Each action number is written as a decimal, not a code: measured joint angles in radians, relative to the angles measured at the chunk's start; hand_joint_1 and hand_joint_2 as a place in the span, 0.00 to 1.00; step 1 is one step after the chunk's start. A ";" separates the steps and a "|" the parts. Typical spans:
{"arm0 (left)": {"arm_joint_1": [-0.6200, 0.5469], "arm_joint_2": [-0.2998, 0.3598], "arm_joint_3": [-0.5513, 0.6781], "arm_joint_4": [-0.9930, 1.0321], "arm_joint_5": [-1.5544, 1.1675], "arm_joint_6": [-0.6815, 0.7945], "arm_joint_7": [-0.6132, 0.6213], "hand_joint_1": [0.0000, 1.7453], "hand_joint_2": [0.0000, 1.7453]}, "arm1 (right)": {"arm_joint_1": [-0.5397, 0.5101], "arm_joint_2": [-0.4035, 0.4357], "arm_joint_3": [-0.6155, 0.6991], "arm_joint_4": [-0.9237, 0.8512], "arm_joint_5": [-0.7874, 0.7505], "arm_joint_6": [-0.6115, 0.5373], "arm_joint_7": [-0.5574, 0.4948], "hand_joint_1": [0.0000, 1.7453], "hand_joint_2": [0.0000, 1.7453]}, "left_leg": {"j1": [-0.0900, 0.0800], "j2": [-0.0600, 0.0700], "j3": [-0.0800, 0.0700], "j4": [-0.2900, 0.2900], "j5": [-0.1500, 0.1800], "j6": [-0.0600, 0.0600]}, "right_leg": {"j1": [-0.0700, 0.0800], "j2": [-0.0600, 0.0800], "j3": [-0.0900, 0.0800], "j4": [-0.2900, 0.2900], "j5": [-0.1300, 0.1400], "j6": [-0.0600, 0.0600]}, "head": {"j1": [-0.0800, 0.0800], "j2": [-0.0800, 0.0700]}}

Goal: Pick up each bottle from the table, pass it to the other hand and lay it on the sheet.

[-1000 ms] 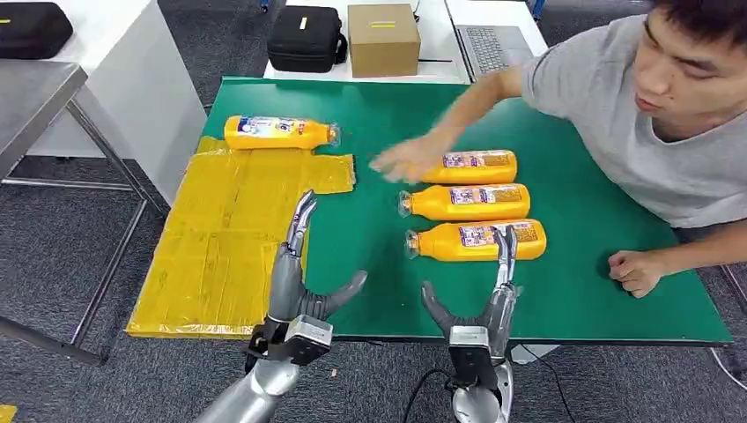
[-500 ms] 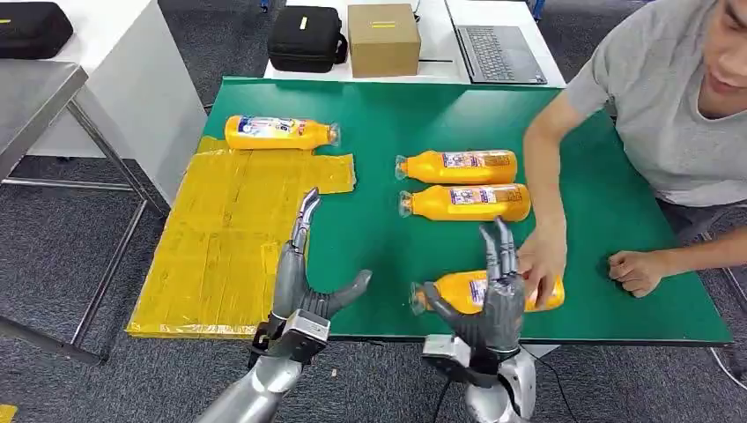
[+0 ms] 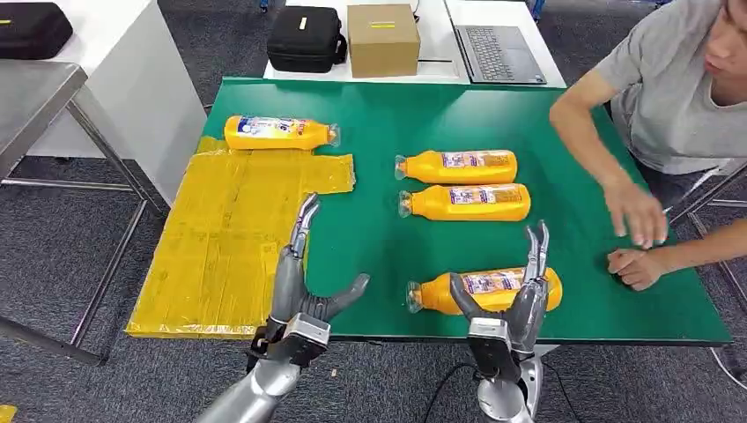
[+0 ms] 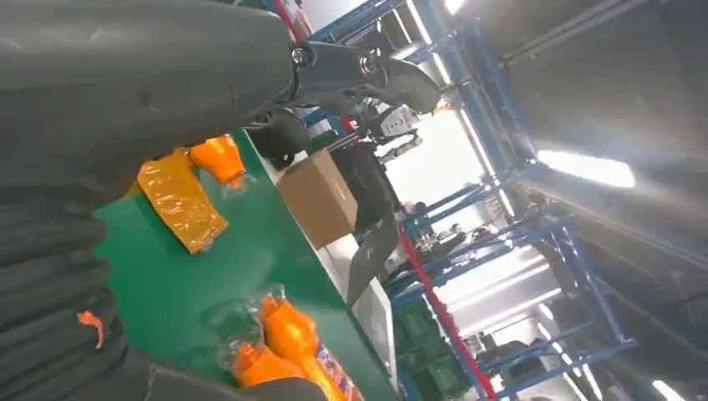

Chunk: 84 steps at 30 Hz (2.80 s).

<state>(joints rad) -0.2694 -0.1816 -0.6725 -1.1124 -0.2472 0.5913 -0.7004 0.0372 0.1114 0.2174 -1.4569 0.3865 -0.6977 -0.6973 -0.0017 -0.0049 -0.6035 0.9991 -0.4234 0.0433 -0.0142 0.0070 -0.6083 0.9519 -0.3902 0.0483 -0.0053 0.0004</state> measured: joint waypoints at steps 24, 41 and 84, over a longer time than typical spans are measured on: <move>-0.013 -0.023 -0.002 0.015 0.085 -0.170 0.000 0.00 1.00 | 0.069 0.118 -0.317 -0.192 0.713 0.000 -0.001 0.00 1.00 | 0.000 -0.001 0.000 0.000 0.000 0.000 | 0.000 -0.001 0.000 0.000 0.000 0.000 | 0.000 0.000; 0.052 -0.014 0.042 -0.093 0.077 -0.240 0.035 0.00 1.00 | 0.157 -0.096 -0.236 -0.188 0.736 0.176 0.401 0.00 1.00 | -0.002 -0.001 0.000 0.000 0.000 0.000 | -0.002 -0.001 0.000 0.000 0.000 0.000 | 0.000 0.000; 0.053 -0.053 0.091 -0.094 0.125 -0.313 0.025 0.00 1.00 | -0.098 -0.238 -0.116 0.285 0.817 0.348 0.452 0.00 1.00 | -0.003 -0.001 0.000 0.000 0.001 0.001 | -0.002 -0.001 0.000 0.000 0.000 0.001 | 0.000 0.000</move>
<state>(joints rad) -0.2163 -0.2342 -0.5818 -1.2062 -0.1225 0.2781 -0.6752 -0.0604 -0.1263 0.1015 -1.1715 1.2035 -0.3502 -0.2449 -0.0044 -0.0057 -0.6039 0.9993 -0.4228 0.0447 -0.0166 0.0060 -0.6083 0.9518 -0.3899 0.0488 -0.0057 0.0004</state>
